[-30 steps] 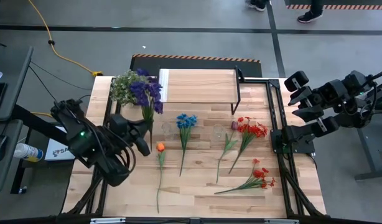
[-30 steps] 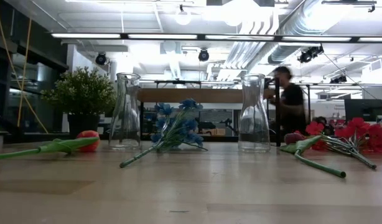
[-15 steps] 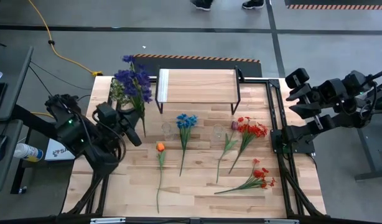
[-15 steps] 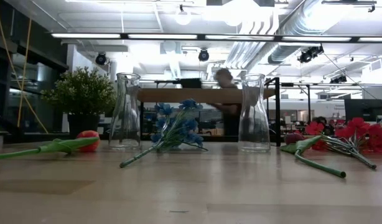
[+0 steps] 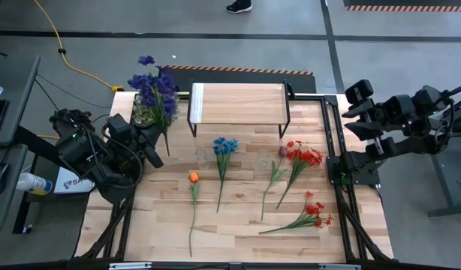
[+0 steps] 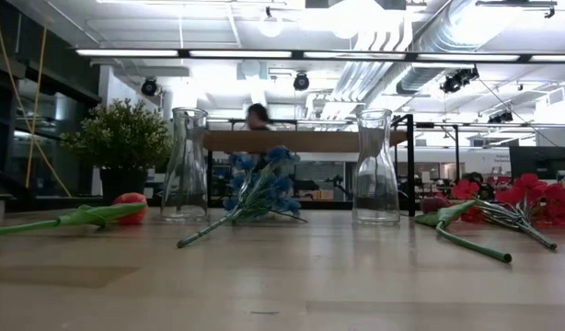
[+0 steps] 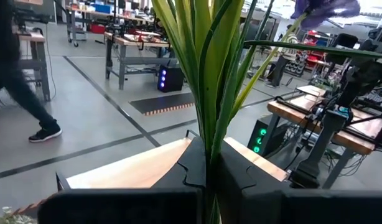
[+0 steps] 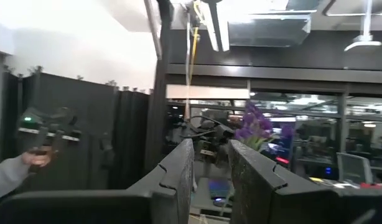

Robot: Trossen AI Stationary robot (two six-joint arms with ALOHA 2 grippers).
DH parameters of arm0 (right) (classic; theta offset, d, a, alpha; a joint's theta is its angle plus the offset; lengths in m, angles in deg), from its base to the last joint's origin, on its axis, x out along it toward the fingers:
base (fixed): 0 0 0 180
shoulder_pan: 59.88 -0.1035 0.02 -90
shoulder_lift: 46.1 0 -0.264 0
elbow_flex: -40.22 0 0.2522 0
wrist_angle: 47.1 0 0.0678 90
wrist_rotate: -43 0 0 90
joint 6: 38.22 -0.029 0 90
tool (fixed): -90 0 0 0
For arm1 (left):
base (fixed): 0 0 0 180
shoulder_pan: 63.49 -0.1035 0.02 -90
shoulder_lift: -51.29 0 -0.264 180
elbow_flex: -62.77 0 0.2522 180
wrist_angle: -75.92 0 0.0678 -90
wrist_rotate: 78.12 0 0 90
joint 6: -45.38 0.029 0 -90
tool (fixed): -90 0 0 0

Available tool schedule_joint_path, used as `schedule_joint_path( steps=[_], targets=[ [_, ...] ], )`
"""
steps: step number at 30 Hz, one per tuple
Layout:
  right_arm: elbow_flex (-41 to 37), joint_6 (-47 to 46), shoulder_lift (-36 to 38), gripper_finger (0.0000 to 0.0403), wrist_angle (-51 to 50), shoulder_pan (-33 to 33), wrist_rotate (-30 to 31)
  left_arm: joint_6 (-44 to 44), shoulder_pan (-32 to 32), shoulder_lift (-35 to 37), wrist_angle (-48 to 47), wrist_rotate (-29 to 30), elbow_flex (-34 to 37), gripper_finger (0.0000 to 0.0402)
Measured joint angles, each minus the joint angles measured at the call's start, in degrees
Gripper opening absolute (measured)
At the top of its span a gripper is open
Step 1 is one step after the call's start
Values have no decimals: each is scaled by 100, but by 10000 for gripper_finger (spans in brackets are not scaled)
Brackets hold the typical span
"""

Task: Pick and place flowers into a vace then onto a shelf
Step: Put the violet flowers into the left transparent vase

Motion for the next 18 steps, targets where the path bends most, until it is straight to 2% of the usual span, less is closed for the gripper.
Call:
schedule_joint_path(
  steps=[11,18],
  targets=[
    [0,321,0,94,-17,1,769,430,2,184,2,170,2,45],
    [0,400,0,94,-15,0,829,769,2,325,2,371,2,45]
  ],
)
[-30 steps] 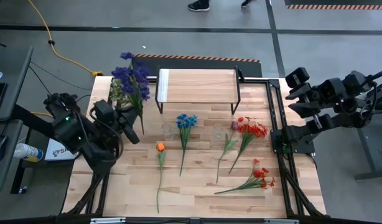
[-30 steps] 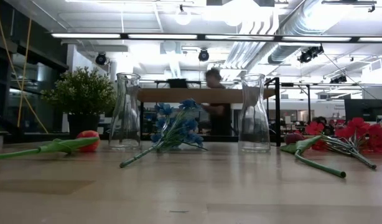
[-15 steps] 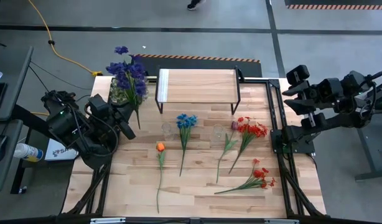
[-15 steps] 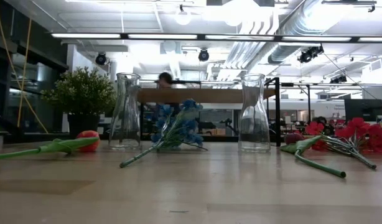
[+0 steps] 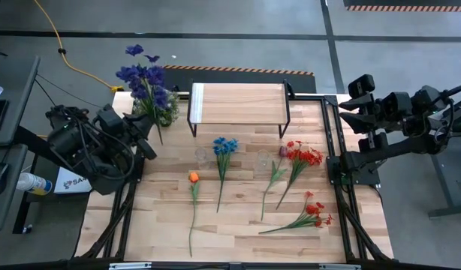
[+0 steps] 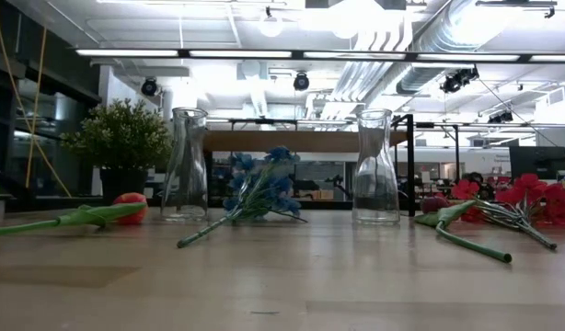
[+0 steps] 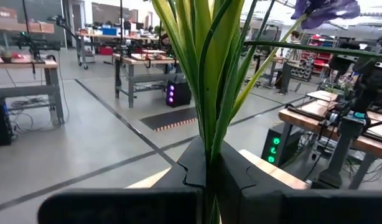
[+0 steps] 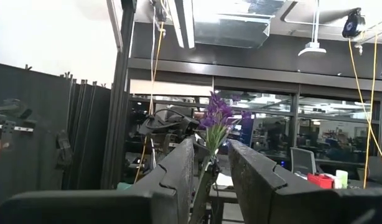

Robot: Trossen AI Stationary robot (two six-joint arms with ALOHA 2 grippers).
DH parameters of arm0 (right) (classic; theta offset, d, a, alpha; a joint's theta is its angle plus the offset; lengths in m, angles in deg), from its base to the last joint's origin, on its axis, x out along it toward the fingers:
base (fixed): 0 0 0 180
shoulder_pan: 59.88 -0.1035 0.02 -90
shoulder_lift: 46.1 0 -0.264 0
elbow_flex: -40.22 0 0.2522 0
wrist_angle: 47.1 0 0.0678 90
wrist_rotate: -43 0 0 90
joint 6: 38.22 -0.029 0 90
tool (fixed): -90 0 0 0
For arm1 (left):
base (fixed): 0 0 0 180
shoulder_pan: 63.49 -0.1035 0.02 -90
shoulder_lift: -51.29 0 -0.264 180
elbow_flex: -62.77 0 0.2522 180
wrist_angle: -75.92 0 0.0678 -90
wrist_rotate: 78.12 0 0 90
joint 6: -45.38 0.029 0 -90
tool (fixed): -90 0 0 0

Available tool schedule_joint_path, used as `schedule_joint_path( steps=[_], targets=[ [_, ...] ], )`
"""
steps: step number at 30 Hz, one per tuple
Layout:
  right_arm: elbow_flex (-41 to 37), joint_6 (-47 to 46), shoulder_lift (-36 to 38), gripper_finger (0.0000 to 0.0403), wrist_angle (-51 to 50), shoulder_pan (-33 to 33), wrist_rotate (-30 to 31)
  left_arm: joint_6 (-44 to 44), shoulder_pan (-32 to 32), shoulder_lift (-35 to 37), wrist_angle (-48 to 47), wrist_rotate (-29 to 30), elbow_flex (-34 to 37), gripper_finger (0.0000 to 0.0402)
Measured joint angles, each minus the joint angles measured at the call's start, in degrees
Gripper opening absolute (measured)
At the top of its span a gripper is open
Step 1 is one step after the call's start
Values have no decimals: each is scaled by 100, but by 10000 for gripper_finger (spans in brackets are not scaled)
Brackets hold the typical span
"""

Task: Pick and place flowers into a vace then onto a shelf
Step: Put the violet flowers into the left transparent vase

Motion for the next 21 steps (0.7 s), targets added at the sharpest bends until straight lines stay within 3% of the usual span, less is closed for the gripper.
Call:
schedule_joint_path(
  steps=[11,21],
  targets=[
    [0,4,-2,94,1,1,576,295,0,145,0,47,0,45],
    [0,4,-11,94,1,1,603,273,-2,278,4,43,211,45]
  ],
)
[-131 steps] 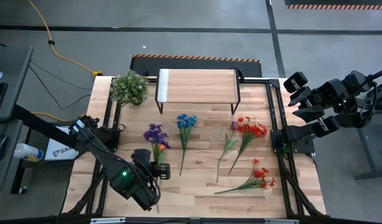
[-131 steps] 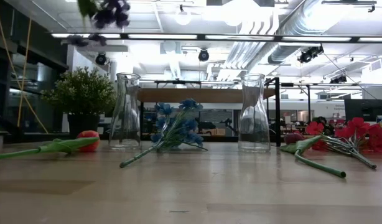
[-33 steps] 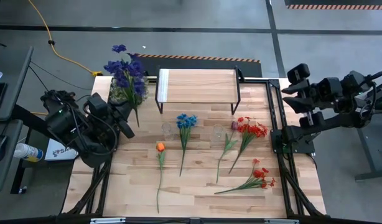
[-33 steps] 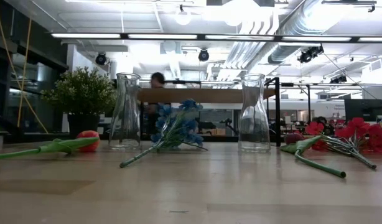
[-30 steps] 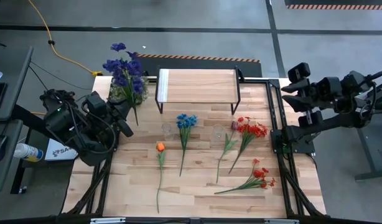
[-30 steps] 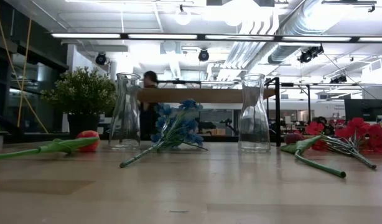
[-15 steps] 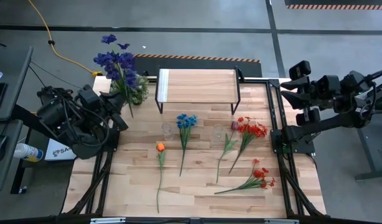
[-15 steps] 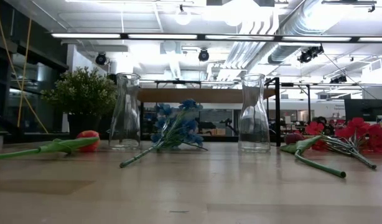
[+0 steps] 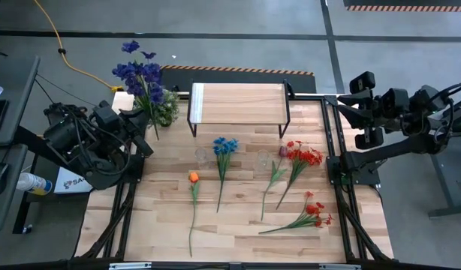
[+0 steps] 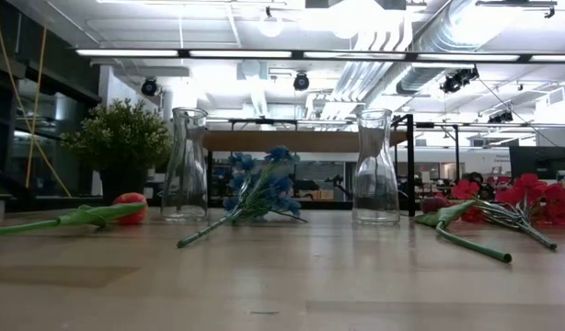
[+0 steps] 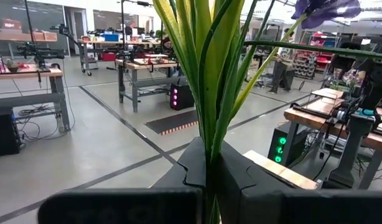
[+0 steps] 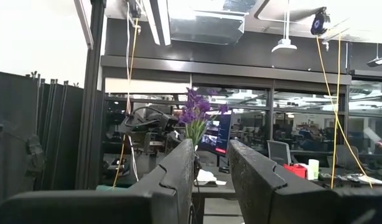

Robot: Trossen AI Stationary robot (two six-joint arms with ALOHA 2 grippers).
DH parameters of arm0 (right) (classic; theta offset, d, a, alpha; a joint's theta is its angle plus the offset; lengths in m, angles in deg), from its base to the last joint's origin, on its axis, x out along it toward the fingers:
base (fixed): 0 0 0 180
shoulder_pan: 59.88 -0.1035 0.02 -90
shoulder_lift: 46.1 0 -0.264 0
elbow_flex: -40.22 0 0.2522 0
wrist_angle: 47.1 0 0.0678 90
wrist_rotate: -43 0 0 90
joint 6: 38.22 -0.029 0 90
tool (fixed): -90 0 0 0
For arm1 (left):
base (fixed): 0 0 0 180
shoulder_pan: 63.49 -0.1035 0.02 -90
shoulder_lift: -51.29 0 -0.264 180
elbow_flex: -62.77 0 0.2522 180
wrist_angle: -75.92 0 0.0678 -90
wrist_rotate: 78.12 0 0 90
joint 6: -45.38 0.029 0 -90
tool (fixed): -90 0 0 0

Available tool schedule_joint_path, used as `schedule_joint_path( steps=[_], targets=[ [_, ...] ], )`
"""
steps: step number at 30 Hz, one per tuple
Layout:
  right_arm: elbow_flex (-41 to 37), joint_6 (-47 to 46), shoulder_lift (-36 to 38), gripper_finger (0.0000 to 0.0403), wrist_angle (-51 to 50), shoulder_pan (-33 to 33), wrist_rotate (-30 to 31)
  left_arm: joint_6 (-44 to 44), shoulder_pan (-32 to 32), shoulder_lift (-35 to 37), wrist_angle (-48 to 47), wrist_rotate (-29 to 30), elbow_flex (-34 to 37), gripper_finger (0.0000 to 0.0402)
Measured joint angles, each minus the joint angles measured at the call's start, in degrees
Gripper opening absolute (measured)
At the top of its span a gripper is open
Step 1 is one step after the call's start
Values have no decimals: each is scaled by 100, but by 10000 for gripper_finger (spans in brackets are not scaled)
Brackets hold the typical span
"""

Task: Pick and place flowers into a vace then onto a shelf
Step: Put the violet flowers into the left transparent vase

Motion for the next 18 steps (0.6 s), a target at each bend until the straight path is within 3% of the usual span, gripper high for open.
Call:
schedule_joint_path(
  steps=[18],
  targets=[
    [0,-2,-7,94,2,-2,0,-2599,0,965,-4,-21,2688,45]
  ],
)
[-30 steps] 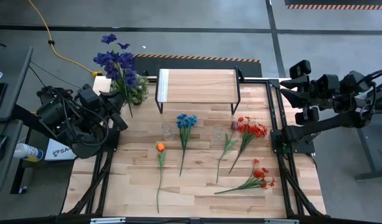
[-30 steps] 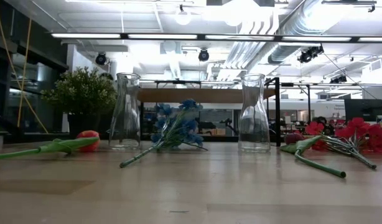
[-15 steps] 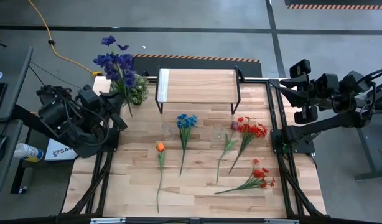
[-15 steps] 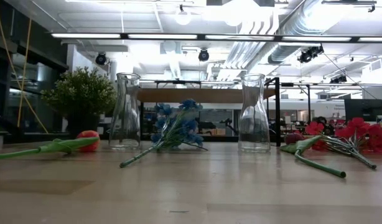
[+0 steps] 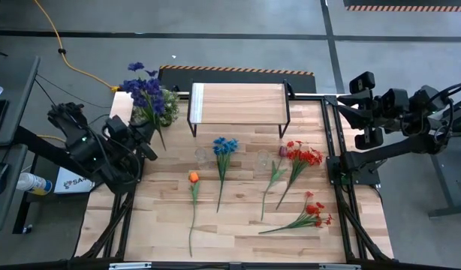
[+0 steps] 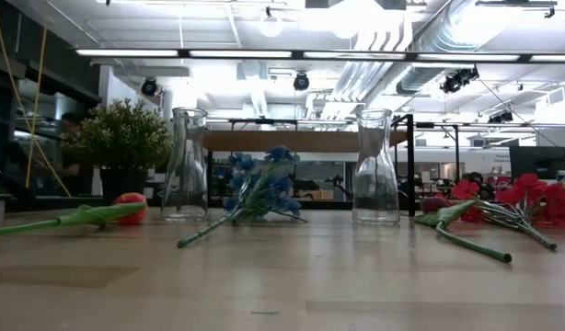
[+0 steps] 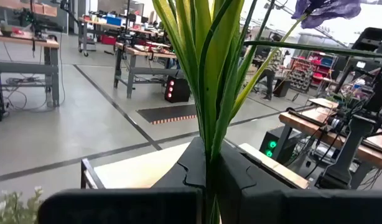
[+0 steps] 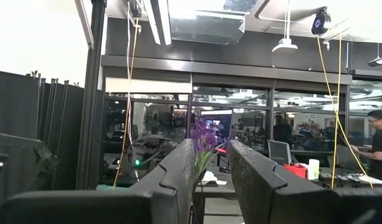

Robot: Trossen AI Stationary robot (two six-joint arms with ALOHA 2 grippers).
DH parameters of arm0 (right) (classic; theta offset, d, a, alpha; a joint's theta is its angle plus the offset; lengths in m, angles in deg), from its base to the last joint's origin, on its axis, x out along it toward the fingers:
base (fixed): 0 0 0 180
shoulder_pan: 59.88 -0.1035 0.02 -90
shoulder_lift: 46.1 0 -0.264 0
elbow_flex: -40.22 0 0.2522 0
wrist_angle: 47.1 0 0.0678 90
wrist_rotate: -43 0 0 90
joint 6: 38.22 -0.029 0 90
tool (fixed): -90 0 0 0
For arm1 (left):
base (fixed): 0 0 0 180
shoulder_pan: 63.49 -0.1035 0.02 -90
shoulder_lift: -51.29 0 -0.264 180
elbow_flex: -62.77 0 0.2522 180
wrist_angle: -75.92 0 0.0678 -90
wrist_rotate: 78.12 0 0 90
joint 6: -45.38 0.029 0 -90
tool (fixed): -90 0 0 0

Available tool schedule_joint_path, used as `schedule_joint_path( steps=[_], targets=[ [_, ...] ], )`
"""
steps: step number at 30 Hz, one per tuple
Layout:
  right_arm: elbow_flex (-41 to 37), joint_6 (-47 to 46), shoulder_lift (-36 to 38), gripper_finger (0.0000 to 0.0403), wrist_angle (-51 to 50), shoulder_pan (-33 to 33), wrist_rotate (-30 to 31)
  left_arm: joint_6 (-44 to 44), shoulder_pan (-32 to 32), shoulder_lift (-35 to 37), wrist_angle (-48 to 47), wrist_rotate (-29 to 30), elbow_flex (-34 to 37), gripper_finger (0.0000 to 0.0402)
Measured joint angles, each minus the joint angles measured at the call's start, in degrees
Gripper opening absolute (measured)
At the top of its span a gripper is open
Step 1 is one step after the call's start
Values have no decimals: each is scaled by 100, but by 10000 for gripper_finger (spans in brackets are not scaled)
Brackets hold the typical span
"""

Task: Pick and place flowers into a vace then onto a shelf
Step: Put the violet flowers into the left transparent vase

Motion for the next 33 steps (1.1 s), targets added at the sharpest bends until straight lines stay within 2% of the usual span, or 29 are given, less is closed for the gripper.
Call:
schedule_joint_path(
  steps=[6,19,33],
  targets=[
    [0,0,-28,94,2,0,25,-470,0,109,-2,2,460,45],
    [0,0,-295,94,0,2,389,-1296,0,107,22,6,970,44],
    [0,1,-302,94,0,0,389,-1307,-4,-105,1127,15,1415,44]
  ],
)
